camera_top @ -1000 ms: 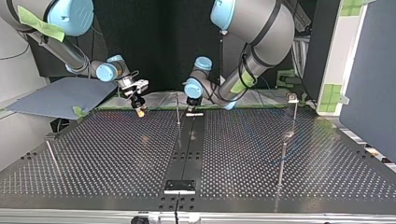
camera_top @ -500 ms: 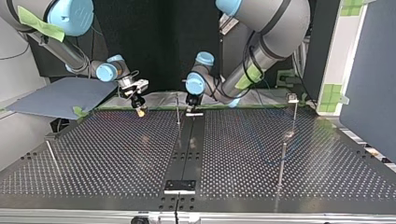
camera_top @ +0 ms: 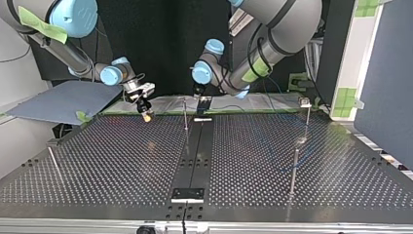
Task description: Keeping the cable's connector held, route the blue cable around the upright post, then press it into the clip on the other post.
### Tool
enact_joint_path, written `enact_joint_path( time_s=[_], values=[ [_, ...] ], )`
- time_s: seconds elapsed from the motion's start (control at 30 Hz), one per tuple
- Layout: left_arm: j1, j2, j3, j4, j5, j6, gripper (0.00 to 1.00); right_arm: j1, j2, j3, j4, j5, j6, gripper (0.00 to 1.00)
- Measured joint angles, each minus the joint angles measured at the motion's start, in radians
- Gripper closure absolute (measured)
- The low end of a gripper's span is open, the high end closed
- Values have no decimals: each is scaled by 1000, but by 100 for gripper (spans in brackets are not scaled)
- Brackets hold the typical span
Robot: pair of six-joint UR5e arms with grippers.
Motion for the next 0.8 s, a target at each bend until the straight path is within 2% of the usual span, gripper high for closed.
enact_joint_path(
  time_s=[0.23, 0.33, 0.5, 0.8],
  values=[
    [-11, 0, -3, 66, 14, -7, 0, 0, 0, 0, 0, -1, 2, 100],
    [-12, 0, -3, 91, 25, -26, 0, 0, 0, 0, 0, -1, 3, 100],
    [-13, 0, -3, 101, 30, -49, 0, 0, 0, 0, 0, -1, 5, 100],
    [-16, 0, -4, 98, 27, -58, 0, 0, 0, 0, 0, -1, 6, 100]
  ],
)
